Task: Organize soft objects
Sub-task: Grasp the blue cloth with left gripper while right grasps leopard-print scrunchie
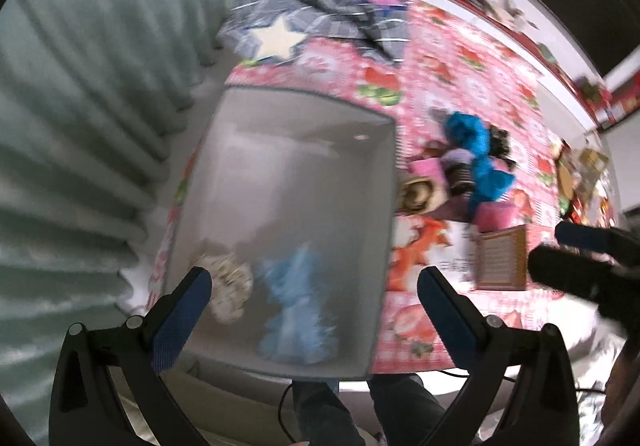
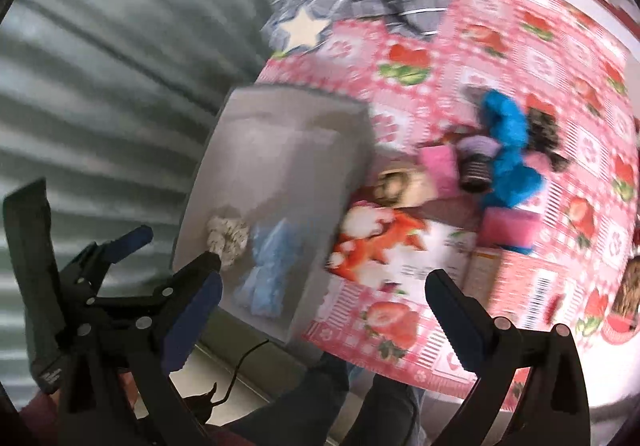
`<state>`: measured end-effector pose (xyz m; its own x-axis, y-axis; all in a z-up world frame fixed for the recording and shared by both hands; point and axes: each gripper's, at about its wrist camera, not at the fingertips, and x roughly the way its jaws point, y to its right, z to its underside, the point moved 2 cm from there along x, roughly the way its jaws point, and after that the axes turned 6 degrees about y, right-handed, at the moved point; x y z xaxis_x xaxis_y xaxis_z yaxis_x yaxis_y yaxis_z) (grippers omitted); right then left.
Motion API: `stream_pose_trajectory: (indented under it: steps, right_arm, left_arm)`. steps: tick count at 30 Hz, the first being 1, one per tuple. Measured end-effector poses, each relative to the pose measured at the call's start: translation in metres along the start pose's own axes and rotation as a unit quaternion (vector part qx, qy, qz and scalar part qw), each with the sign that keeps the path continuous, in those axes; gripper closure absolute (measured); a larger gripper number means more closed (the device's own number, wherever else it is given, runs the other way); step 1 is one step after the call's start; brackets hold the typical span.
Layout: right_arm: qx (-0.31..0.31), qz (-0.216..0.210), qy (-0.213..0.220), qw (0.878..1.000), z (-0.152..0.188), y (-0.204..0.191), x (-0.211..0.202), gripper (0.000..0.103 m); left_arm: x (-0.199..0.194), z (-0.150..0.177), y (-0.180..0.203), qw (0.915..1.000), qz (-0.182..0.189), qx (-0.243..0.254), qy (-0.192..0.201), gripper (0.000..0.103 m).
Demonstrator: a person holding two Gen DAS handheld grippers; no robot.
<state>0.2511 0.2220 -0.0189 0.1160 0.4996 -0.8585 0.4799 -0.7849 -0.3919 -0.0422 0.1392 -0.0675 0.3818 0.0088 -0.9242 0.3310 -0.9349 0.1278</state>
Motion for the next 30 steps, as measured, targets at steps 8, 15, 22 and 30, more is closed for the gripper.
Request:
stream_pose_trajectory:
  steps: [8, 15, 22, 30]
  right_arm:
    - [0.123, 0.048, 0.038, 0.991, -0.003, 0.121, -0.048, 0.001]
    - [0.182, 0.078, 0.026, 0.980, 0.000, 0.204, -0.037, 0.001]
    - [0.204, 0.088, 0.018, 0.975, -0.019, 0.263, -0.001, 0.001]
    - [0.194, 0.089, 0.004, 0.977, -0.057, 0.297, 0.062, 0.001]
  left_arm:
    - [0.015, -0.025, 0.069, 0.9977, 0.026, 0.062, -0.011, 0.000]
    - [0.044, -0.058, 0.124, 0.9948, 0.034, 0.092, -0.028, 0.000]
    - [0.098, -0.094, 0.176, 0.9898, 0.018, 0.127, -0.063, 0.000]
    - [0.176, -0.129, 0.225, 0.9810, -0.013, 0.166, -0.100, 0.000]
